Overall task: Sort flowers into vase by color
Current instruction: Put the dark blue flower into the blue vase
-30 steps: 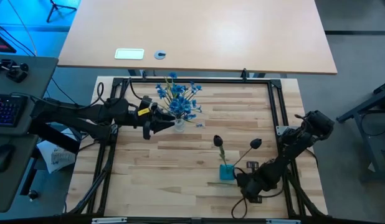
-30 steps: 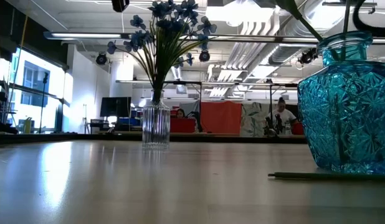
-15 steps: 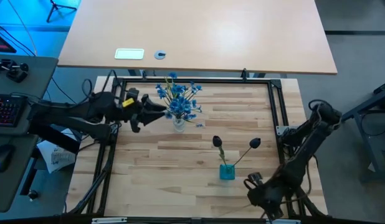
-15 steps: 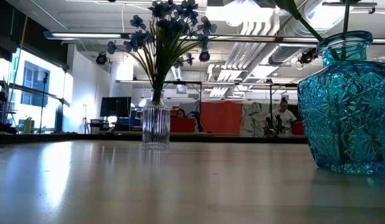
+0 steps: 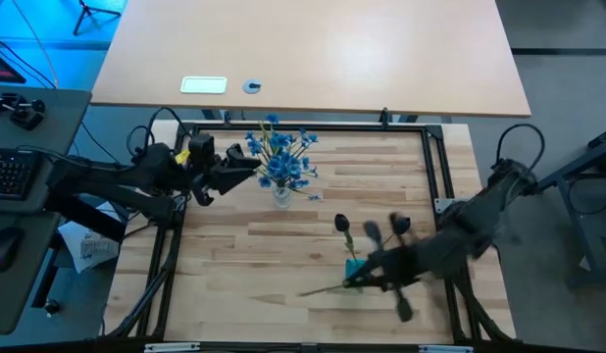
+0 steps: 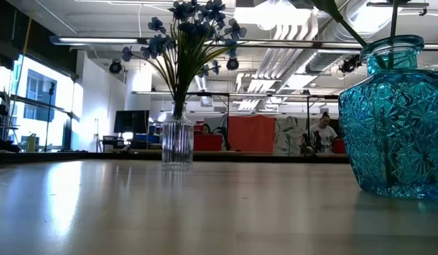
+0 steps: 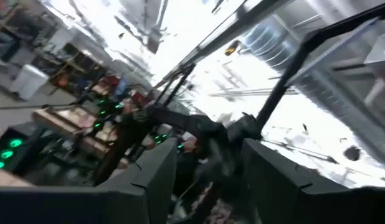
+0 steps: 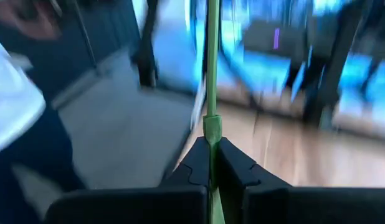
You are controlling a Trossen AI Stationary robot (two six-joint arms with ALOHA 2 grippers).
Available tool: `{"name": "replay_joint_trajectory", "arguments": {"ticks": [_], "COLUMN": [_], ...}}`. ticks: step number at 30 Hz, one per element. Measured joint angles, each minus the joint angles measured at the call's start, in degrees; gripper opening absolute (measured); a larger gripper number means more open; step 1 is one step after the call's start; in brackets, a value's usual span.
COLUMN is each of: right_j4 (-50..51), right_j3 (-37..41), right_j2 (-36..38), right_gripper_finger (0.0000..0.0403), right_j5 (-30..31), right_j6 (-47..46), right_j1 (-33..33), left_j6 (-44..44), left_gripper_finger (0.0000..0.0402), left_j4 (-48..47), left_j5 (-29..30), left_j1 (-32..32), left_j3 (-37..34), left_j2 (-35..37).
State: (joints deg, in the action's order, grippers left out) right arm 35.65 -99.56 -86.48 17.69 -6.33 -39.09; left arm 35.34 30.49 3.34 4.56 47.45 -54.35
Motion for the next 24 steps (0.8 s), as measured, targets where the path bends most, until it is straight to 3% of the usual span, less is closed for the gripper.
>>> {"name": "replay_joint_trajectory", "arguments": {"ticks": [5,9,14,17,24], "right_j4": [-1.2,0.1,0.2,1.1,6.8], "right_j3": [-13.4,-19.5,-21.1,-20.8,-20.7], "right_j2": [0.0,0.0,-0.3,-1.0,-5.6], "right_gripper_finger": [0.0000,0.0000,0.0000,0.0000,0.0000], "right_j5": [1.2,13.3,29.1,32.7,32.8], "right_j6": [19.3,38.5,59.0,66.6,74.4], "right_j1": [1.8,4.0,8.5,11.0,13.8], "left_j6": [0.9,12.0,28.0,33.9,41.7], "left_gripper_finger": [0.0172,0.0172,0.0172,0.0172,0.0172], "left_j4": [0.5,0.8,0.7,0.8,3.7], "left_j5": [-0.1,-0.1,-2.4,-3.0,-1.2], "left_j1": [1.1,1.5,2.8,5.2,8.8], "left_j3": [2.8,6.6,9.7,10.9,13.3], "left_j2": [-1.2,-2.7,-6.1,-9.0,-15.8]}}
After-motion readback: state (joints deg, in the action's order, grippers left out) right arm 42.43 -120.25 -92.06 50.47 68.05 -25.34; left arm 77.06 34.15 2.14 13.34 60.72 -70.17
